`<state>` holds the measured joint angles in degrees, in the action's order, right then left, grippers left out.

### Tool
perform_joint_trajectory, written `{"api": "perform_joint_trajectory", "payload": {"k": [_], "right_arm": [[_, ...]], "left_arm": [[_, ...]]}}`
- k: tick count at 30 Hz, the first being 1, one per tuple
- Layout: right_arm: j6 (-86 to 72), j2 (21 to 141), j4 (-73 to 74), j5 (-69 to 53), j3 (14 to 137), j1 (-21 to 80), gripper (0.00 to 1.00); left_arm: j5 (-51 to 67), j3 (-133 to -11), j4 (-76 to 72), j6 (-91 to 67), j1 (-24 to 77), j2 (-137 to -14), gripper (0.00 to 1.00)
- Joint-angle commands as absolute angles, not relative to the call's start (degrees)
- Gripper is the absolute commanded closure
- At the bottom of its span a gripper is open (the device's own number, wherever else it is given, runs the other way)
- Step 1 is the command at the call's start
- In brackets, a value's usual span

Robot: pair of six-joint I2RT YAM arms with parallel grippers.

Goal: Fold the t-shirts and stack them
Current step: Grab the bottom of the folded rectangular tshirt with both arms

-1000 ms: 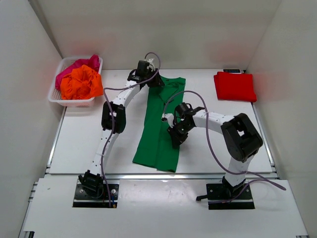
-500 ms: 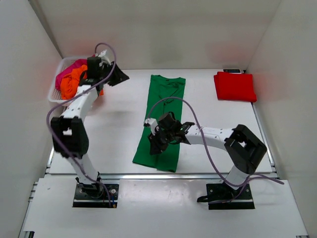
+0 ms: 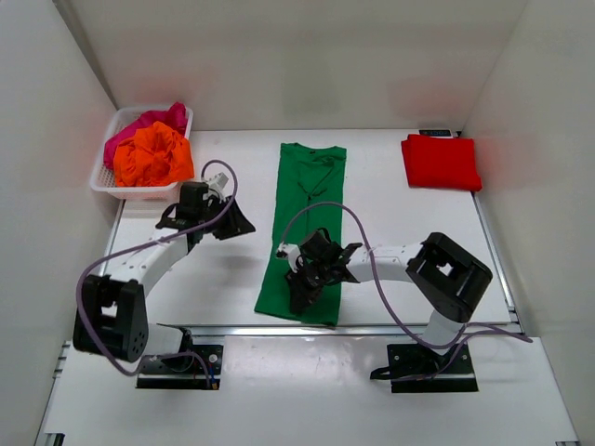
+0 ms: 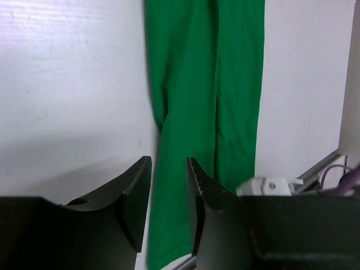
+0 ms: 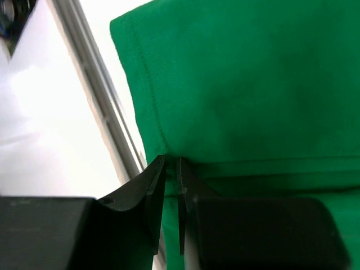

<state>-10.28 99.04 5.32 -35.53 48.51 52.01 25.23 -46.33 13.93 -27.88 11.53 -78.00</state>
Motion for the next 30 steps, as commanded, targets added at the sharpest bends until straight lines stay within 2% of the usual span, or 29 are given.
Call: {"api": "perform_joint_trajectory", "payload": {"k": [1,9,13,16,18,19,20,22,25,30], "right_arm": [[-8.0,96.1,8.8,-37.0,44.6,50.7,0.90],[-4.3,93.3,11.7,-35.7,45.4,48.5,0.87],[-4.5,87.8,14.5,-32.9,49.0,46.1,0.70],[-10.0,82.1,15.8,-26.2,48.4,45.7,0.67],[-19.4,78.3,16.1,-21.6,45.1,44.2,0.68],[-22.0,75.1,15.7,-20.1,43.3,42.8,0.64],[-27.1,71.5,15.3,-18.7,39.6,41.7,0.60],[-33.2,65.5,15.6,-14.3,34.6,42.1,0.45],[-40.5,57.9,20.6,-6.6,29.4,44.5,0.33],[-49.9,49.8,23.5,-0.3,23.1,48.6,0.31]], "left_arm": [[25.5,-43.2,13.2,-26.9,12.0,-71.5,0.58],[25.2,-38.0,14.9,-27.2,15.1,-66.1,0.57],[25.8,-35.5,17.7,-27.9,17.8,-63.2,0.57],[24.0,-32.9,21.6,-28.8,21.6,-61.1,0.57],[22.7,-30.2,23.4,-30.0,24.7,-59.6,0.57],[21.9,-28.8,23.5,-31.3,25.5,-58.4,0.57],[20.2,-27.3,24.0,-32.5,26.8,-57.1,0.57],[18.6,-25.4,24.8,-33.8,28.9,-55.0,0.56],[16.3,-21.8,25.9,-36.6,30.2,-52.0,0.54],[12.5,-15.9,22.9,-42.9,34.2,-46.6,0.52]]}}
